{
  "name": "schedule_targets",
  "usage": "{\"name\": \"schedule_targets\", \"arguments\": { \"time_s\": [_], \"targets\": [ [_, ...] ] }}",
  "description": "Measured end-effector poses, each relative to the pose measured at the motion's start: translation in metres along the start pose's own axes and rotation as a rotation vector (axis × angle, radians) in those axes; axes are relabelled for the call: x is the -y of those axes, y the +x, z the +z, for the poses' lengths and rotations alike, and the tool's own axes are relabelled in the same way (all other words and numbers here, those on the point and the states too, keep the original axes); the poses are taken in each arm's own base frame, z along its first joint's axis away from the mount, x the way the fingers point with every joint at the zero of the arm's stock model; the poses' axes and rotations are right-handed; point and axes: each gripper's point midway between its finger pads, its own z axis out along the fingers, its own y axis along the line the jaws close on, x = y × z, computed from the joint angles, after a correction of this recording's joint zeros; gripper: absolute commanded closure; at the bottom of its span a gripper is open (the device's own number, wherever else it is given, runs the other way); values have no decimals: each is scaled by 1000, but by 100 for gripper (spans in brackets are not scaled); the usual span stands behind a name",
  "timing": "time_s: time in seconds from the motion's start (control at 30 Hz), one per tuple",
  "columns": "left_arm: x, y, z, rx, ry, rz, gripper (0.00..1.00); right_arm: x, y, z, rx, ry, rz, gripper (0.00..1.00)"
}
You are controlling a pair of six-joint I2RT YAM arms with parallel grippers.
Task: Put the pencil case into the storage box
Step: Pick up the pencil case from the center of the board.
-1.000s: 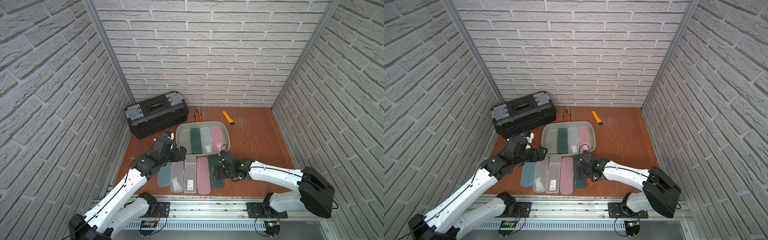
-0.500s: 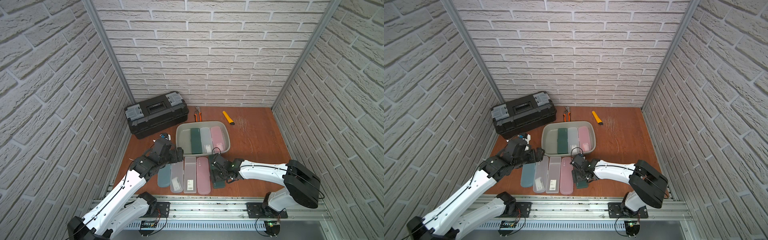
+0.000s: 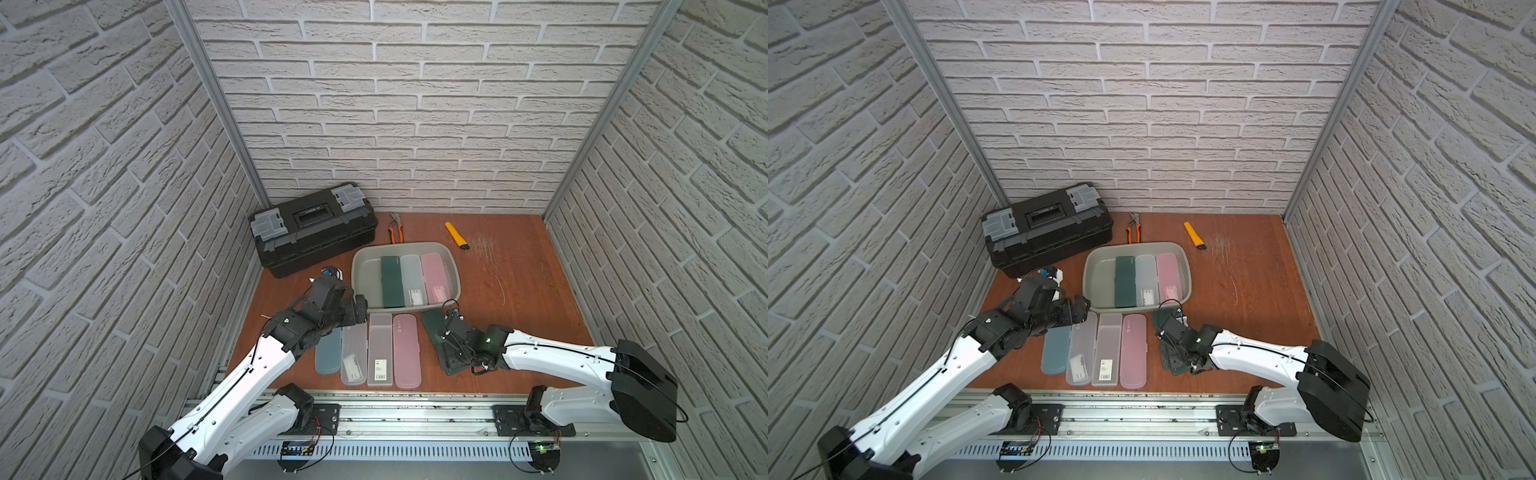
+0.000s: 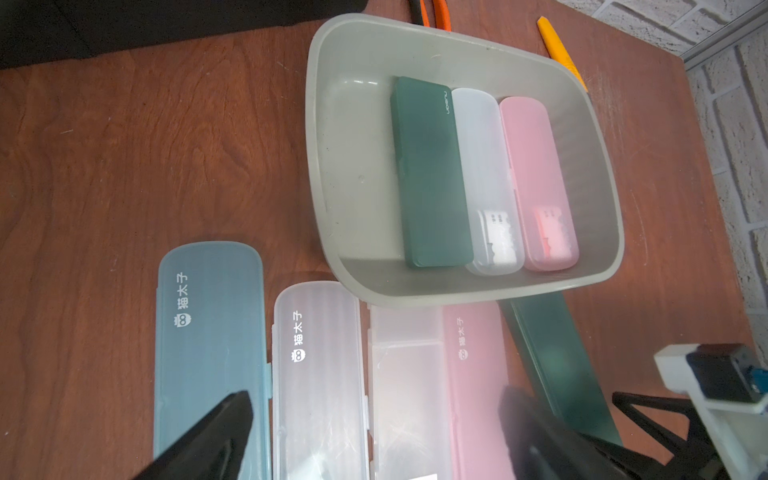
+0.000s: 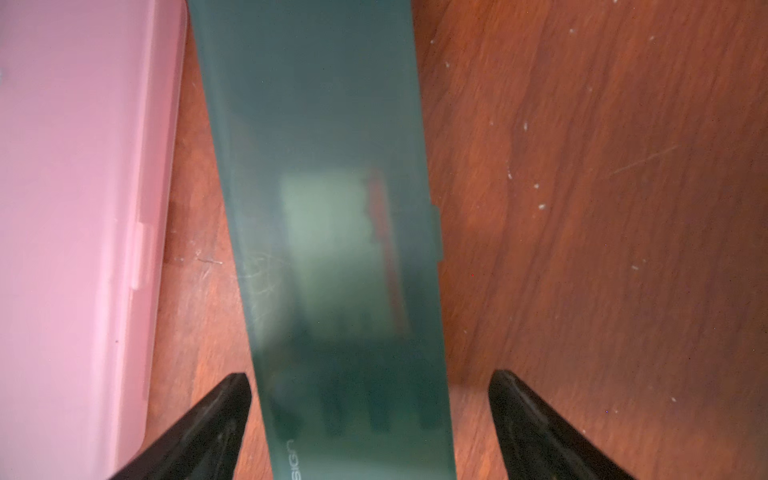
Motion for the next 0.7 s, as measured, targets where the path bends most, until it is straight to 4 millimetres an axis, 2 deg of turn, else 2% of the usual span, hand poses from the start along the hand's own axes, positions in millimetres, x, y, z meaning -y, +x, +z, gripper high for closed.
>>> {"name": "schedule_targets", "arguments": {
  "time_s": [0.17,0.37,0.6,0.7],
  "targets": [
    [2,2,1,-9,9,0,2,2,6,10,-40,30,-33,6],
    [3,7,5,-36,16,1,1,2,10,18,-70,50,-36,14],
    [5,9,5,-42,22,1,2,6,16,16,-68,49,-25,34],
    [5,11,3,-46,24,4,2,14,26,10,-73,52,-22,36]
  ]
}}
